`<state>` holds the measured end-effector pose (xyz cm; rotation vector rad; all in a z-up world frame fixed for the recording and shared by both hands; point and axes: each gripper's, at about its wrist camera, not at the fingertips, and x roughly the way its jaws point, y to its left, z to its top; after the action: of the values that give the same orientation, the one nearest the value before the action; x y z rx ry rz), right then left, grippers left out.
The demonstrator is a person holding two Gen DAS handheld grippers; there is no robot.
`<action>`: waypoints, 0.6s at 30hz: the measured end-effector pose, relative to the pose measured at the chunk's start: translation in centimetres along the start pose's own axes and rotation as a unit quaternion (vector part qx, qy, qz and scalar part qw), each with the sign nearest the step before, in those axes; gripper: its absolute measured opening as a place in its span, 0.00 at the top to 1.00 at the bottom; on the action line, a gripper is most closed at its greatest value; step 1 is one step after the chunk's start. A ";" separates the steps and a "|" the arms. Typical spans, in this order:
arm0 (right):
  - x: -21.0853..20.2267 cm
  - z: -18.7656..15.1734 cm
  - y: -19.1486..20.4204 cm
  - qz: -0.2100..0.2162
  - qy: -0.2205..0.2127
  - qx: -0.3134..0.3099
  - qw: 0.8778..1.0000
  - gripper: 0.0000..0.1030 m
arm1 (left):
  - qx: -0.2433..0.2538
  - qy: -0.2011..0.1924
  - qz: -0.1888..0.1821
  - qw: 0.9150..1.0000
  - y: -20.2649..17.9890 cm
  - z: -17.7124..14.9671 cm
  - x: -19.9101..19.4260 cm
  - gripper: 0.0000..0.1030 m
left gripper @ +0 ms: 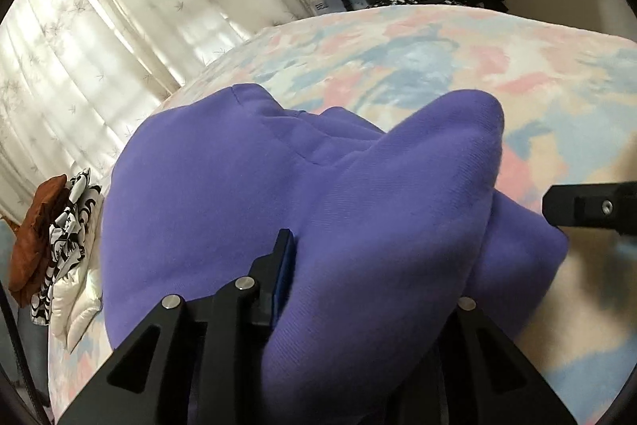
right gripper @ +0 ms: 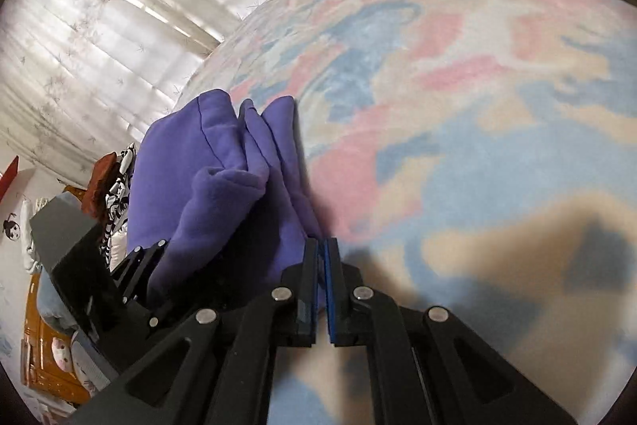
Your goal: Fold large clothes
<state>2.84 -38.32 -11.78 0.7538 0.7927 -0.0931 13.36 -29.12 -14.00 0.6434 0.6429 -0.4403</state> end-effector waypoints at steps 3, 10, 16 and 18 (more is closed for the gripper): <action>-0.4 0.2 -0.2 0.003 -0.001 -0.002 1.000 0.97 | -0.012 -0.010 -0.024 1.000 1.3 0.1 -1.1 0.64; -1.9 0.5 0.8 0.012 -0.007 -0.018 1.000 0.95 | -0.051 -0.033 -0.104 0.993 2.5 -0.8 -6.1 0.30; -4.2 1.4 2.3 0.016 -0.025 -0.042 0.999 0.66 | -0.112 -0.026 -0.169 0.979 6.3 -2.4 -9.8 0.30; -4.8 2.2 3.2 0.022 -0.031 -0.058 0.998 0.62 | -0.132 -0.022 -0.177 0.975 8.2 -2.7 -10.5 0.30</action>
<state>1.86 -38.29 -5.71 0.6557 0.7171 -0.0309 9.25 -19.46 -5.28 0.2631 0.7629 -0.6843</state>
